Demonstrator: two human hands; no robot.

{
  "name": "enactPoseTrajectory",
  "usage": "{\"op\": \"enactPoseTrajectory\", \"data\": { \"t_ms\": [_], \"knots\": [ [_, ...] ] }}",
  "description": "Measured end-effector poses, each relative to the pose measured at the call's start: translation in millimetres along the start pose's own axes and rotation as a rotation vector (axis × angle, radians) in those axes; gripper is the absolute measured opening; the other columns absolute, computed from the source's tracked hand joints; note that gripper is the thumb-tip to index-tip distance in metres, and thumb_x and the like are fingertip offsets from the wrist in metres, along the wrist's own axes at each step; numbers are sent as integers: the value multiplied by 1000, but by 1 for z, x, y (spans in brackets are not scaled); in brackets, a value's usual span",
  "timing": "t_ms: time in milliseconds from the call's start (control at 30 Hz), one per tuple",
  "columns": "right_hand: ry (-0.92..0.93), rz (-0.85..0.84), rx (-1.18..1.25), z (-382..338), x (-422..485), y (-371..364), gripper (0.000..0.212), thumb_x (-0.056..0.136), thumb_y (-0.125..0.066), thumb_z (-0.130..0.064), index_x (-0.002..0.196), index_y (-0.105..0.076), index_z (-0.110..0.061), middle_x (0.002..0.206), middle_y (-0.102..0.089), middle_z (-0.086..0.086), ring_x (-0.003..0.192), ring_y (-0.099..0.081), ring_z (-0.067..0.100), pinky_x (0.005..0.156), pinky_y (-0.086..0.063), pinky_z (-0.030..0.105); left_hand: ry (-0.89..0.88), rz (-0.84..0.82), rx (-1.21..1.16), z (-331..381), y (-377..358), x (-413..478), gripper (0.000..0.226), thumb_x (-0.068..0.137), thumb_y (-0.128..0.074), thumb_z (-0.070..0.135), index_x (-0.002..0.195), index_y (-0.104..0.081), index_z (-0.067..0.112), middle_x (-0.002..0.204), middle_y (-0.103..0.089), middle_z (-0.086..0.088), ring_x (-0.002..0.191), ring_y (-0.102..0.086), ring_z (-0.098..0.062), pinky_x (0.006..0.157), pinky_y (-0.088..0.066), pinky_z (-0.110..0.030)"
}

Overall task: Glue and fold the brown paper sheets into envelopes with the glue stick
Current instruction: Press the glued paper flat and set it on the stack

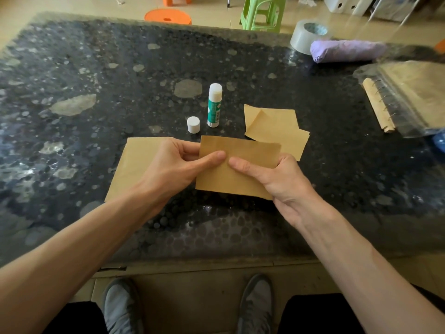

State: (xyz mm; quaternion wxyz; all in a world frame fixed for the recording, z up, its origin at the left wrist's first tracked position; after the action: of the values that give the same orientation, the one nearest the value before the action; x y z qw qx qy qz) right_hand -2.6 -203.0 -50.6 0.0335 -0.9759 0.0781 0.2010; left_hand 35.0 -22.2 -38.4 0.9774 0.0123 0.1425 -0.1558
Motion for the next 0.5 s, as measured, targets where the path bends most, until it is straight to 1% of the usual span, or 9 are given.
{"op": "enactPoseTrajectory", "data": {
  "t_ms": [100, 167, 233, 333, 400, 433, 500],
  "knots": [
    [7, -2, -19, -1, 0, 0, 37, 70, -94, -27, 102, -75, -21, 94, -81, -5, 89, -77, 10, 83, -63, 35, 30, -25, 10, -2, -1, 0, 27, 87, -77, 24, 110, -78, 10, 99, -81, -4, 93, -78, -17, 78, -62, -24],
    [25, 6, -32, -3, -1, 0, 38, 69, -94, -27, 100, -73, -21, 90, -80, -8, 88, -77, 8, 81, -64, 33, 51, -45, 23, -4, -1, 0, 27, 87, -78, 24, 110, -78, 10, 100, -81, -4, 94, -78, -18, 79, -63, -25],
    [26, 20, -33, -2, -1, 0, 37, 69, -95, -24, 96, -69, -23, 84, -79, -13, 83, -76, 4, 83, -64, 34, 45, -32, 34, -6, -1, 1, 25, 88, -77, 22, 110, -78, 9, 99, -81, -5, 94, -78, -19, 81, -63, -27],
    [19, 8, -55, -1, 0, -2, 36, 70, -95, -24, 97, -71, -22, 89, -80, -8, 86, -77, 8, 88, -63, 37, 29, -2, 40, -6, 1, 1, 24, 88, -78, 22, 109, -78, 10, 98, -81, -5, 93, -78, -19, 82, -63, -27],
    [25, 33, -88, -3, 1, 1, 42, 67, -96, -29, 100, -72, -22, 92, -80, -7, 88, -77, 8, 87, -63, 36, 44, -15, 30, -5, 0, 0, 24, 88, -77, 22, 109, -78, 10, 98, -81, -5, 92, -78, -18, 79, -63, -25],
    [27, 46, -87, -4, 2, 2, 44, 66, -96, -31, 102, -72, -21, 92, -80, -7, 88, -77, 8, 87, -63, 36, 52, -22, 24, -5, 0, -1, 21, 89, -75, 22, 108, -78, 11, 97, -81, -4, 90, -78, -16, 74, -62, -23],
    [24, 45, -54, -4, 2, 3, 41, 68, -95, -28, 102, -74, -18, 95, -81, -3, 89, -78, 11, 88, -63, 37, 48, -18, 31, -3, 1, -2, 14, 92, -73, 19, 104, -78, 14, 93, -81, -2, 84, -78, -13, 67, -59, -17]
  ]
}}
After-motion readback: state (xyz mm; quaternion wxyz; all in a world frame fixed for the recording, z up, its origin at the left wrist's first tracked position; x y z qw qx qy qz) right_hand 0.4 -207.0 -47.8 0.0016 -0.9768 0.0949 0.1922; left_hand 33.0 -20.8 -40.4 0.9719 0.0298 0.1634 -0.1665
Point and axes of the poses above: each hand's wrist, its own x-axis towards the middle knuckle, its own y-axis out of the back of the hand, z = x × y, the point moved 8 cm from there along x, towards the middle knuckle
